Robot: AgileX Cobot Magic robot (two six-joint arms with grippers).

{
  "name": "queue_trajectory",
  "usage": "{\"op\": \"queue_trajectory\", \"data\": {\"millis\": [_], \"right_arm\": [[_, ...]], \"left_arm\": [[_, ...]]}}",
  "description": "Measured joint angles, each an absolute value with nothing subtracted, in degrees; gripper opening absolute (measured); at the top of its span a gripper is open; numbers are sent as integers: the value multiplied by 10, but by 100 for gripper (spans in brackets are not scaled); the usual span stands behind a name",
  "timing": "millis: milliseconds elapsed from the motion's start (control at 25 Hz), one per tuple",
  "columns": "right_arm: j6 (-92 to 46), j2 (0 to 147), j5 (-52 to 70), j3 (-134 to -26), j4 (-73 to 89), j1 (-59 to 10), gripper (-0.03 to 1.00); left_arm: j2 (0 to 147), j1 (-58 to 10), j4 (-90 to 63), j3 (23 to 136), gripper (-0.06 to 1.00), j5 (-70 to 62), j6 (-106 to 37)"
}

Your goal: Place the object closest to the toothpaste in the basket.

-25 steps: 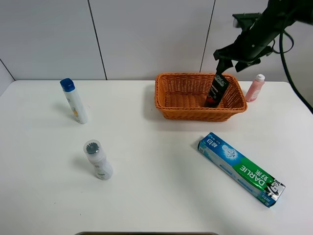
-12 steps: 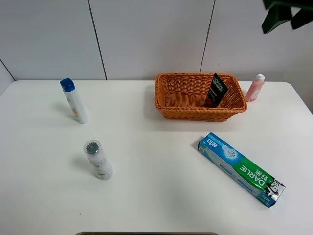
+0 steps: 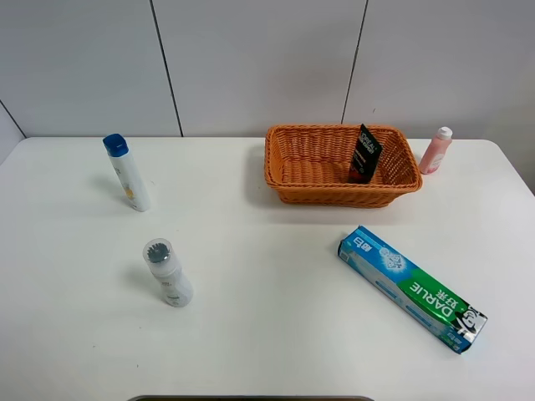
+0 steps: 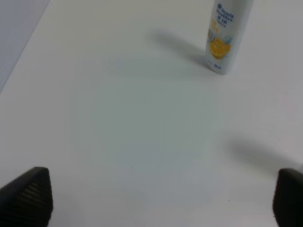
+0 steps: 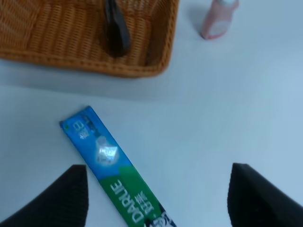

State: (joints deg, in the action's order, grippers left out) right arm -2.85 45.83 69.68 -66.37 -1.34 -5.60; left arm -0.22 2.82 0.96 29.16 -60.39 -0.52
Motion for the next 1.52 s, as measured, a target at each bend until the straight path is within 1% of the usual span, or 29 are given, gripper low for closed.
{"op": "queue_trajectory", "data": {"millis": [160,280,480,680,880,1120,1520], "right_arm": [[7,329,697,-570,-25,-56,65],[16,261,698,-498,-40,-56,65],[28,195,700,-389,-44,-56,65],[45,178,666,-323,-44,-56,65],[47,177,627,-304,-44,-56,65],[47,165,619,-304,-44,-67,65],[47,18,617,-303,-44,-68,65]], "left_arm": [[-2,28,10,292,94,-604,-5],[-2,28,10,292,94,-604,-5],[-2,28,10,292,94,-604,-5],[-2,28,10,292,94,-604,-5],[-2,28,10,292,94,-604,-5],[-2,28,10,292,94,-604,-5],[-2,28,10,292,94,-604,-5]]}}
